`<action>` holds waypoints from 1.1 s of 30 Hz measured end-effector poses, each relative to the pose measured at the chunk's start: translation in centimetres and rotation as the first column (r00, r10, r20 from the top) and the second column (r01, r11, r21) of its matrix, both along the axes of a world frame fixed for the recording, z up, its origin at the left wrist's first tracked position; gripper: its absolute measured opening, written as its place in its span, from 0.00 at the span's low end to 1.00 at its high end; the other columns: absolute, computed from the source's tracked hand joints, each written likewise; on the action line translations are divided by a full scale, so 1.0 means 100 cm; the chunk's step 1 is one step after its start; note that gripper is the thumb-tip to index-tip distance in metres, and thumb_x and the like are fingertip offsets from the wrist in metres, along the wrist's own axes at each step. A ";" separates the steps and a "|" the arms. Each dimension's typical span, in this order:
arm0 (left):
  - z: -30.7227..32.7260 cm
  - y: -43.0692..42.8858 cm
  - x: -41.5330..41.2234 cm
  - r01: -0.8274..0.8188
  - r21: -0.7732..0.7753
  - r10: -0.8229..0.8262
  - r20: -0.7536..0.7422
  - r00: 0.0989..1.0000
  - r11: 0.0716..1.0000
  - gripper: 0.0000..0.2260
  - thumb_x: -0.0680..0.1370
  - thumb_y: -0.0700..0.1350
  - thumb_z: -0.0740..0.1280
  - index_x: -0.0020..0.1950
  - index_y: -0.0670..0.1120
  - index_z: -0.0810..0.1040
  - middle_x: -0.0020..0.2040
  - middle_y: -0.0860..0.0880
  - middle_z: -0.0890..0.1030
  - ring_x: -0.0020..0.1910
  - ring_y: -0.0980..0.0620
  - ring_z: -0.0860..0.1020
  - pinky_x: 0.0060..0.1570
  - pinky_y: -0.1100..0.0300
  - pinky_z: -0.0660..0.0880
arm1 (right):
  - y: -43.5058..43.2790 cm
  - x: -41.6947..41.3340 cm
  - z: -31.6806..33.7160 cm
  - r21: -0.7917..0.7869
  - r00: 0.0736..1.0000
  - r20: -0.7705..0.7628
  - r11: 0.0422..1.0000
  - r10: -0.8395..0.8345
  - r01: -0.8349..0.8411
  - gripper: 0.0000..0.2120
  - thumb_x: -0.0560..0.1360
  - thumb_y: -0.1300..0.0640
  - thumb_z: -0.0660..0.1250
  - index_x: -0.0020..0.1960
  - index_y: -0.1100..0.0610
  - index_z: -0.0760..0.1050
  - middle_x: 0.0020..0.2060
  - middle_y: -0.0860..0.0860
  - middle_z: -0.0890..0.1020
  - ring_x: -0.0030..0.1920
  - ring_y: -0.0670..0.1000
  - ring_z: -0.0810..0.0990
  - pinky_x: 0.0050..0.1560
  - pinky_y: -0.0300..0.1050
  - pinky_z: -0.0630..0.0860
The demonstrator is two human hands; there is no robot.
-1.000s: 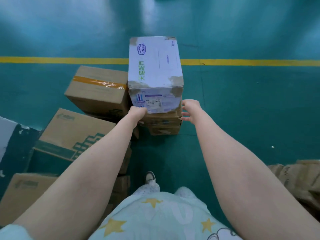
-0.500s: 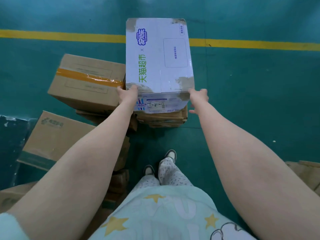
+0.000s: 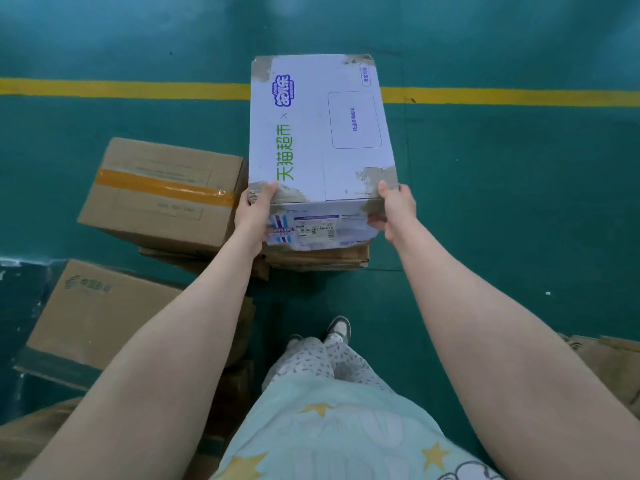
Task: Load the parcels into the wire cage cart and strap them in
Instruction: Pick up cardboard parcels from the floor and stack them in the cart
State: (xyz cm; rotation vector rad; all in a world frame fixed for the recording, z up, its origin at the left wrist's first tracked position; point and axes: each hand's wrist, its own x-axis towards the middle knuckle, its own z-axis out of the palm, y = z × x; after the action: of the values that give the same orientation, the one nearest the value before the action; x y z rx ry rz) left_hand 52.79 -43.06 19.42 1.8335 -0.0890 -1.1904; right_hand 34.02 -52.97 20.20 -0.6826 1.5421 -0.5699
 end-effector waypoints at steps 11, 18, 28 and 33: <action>0.029 -0.065 -0.054 0.362 -0.035 -0.358 0.077 0.930 0.932 0.19 0.77 0.53 0.65 0.64 0.48 0.65 0.56 0.47 0.75 0.44 0.47 0.80 0.43 0.49 0.80 | 0.010 -0.071 0.034 -0.105 0.918 0.002 0.913 -0.396 0.394 0.11 0.79 0.57 0.60 0.61 0.54 0.68 0.51 0.51 0.75 0.48 0.52 0.74 0.54 0.55 0.77; 0.048 -0.094 -0.121 0.680 -0.006 -0.670 0.163 0.724 0.733 0.17 0.76 0.55 0.63 0.60 0.49 0.63 0.46 0.50 0.74 0.38 0.47 0.78 0.29 0.58 0.72 | 0.054 -0.136 0.040 -0.138 0.742 0.004 0.735 -0.670 0.664 0.14 0.78 0.56 0.63 0.63 0.56 0.69 0.56 0.52 0.76 0.57 0.55 0.76 0.59 0.61 0.75; 0.057 -0.074 -0.264 0.936 -0.092 -0.935 0.079 0.347 0.340 0.20 0.72 0.57 0.67 0.56 0.49 0.64 0.55 0.44 0.76 0.42 0.42 0.79 0.35 0.53 0.75 | 0.178 -0.229 0.055 -0.122 0.316 0.085 0.304 -0.945 0.945 0.11 0.79 0.58 0.62 0.60 0.56 0.69 0.50 0.52 0.75 0.46 0.51 0.74 0.40 0.51 0.78; 0.056 -0.028 -0.347 0.986 -0.088 -0.987 0.060 0.148 0.142 0.20 0.72 0.56 0.68 0.56 0.49 0.65 0.56 0.43 0.76 0.44 0.42 0.80 0.43 0.47 0.78 | 0.255 -0.271 0.057 -0.108 0.113 0.070 0.105 -0.991 0.989 0.08 0.79 0.57 0.62 0.57 0.56 0.69 0.51 0.52 0.75 0.46 0.52 0.75 0.49 0.55 0.77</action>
State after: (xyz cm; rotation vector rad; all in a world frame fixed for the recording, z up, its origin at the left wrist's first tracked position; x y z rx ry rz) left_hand 18.09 -45.88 25.02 1.5396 -1.6120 -2.0070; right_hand 6.94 -27.46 25.86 0.4950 1.8508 -1.7294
